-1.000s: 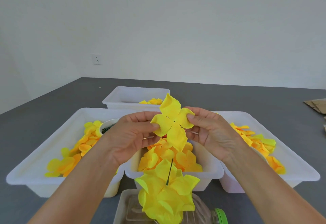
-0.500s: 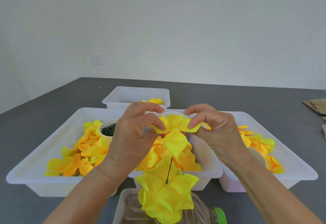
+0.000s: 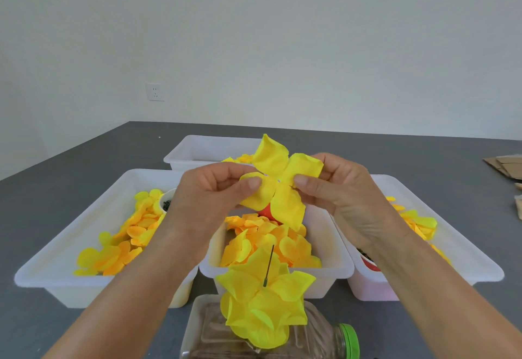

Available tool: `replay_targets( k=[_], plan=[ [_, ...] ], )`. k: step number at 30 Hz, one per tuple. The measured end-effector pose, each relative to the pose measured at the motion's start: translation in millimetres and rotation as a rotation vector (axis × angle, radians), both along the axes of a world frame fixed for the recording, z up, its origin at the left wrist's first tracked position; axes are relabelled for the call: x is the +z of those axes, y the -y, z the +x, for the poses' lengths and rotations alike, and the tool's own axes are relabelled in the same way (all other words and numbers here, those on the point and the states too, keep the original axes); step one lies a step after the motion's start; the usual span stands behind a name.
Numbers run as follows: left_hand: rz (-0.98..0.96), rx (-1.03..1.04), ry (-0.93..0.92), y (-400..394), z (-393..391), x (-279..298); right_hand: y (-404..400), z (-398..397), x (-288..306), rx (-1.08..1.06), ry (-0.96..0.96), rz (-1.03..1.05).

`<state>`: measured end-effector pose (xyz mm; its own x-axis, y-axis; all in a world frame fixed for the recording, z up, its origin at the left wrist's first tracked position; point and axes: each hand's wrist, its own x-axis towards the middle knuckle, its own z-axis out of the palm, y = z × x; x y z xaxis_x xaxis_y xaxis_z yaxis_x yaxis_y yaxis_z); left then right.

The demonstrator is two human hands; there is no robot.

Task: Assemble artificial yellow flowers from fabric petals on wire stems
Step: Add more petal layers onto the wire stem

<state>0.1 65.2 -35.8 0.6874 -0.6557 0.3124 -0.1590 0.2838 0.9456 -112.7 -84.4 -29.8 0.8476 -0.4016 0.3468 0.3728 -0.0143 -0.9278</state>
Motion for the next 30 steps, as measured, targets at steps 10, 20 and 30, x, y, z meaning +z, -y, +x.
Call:
replay_targets(
  k=[10,20,30],
  plan=[
    [0.081,-0.090,-0.191,-11.0,-6.2,6.4,-8.9,-6.2,9.3,0.049,-0.166,0.075],
    [0.167,-0.154,-0.192,-16.1,-18.2,14.2,-11.9,-9.2,16.5,0.141,-0.327,0.072],
    [0.213,-0.181,-0.196,-21.8,-18.3,8.8,-14.6,-11.7,8.4,0.172,-0.463,0.065]
  ],
)
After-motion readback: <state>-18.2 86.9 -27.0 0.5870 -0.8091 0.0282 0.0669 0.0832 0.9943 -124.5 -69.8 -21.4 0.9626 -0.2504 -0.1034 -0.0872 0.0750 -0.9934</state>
